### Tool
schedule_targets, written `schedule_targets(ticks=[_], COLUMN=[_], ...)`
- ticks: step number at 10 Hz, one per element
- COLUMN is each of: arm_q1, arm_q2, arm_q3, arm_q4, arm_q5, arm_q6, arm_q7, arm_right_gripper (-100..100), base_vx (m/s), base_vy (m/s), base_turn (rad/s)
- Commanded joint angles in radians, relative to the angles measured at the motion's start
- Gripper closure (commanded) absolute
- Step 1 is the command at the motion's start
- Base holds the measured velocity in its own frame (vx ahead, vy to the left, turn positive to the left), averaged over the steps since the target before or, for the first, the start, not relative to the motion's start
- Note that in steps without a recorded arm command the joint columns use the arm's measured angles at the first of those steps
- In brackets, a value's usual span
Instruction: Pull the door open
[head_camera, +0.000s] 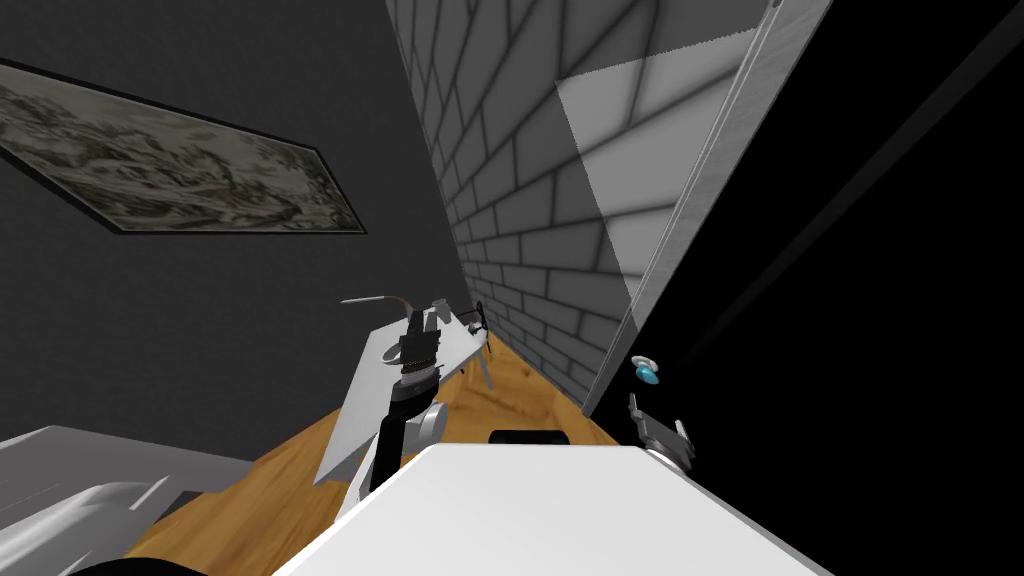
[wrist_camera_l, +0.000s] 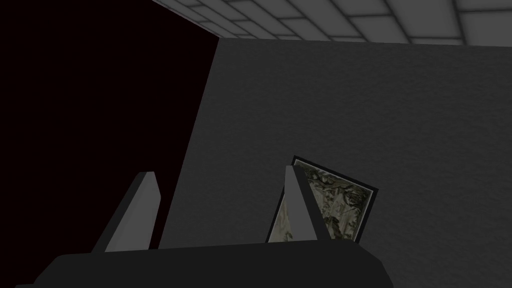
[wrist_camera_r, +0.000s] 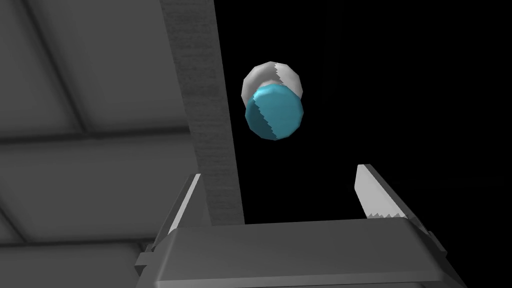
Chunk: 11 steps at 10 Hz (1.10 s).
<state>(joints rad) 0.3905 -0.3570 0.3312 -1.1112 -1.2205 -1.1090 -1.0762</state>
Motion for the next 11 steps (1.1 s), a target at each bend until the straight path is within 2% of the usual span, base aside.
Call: schedule_targets(ticks=[1,11], arm_q1=[-0.003,-0.026], arm_q2=[-0.017,-0.13], arm_q3=[-0.001,-0.005], arm_q4=[0.019,0.167], arm_q5=[0.004,0.034], arm_q6=[0.004,0.024], arm_q7=[-0.031,-0.244], arm_right_gripper=[-100,-100], base_vx=[0.148,0.101], base_vy=[-0.015,-0.008], base_turn=[-0.03,-0.035])
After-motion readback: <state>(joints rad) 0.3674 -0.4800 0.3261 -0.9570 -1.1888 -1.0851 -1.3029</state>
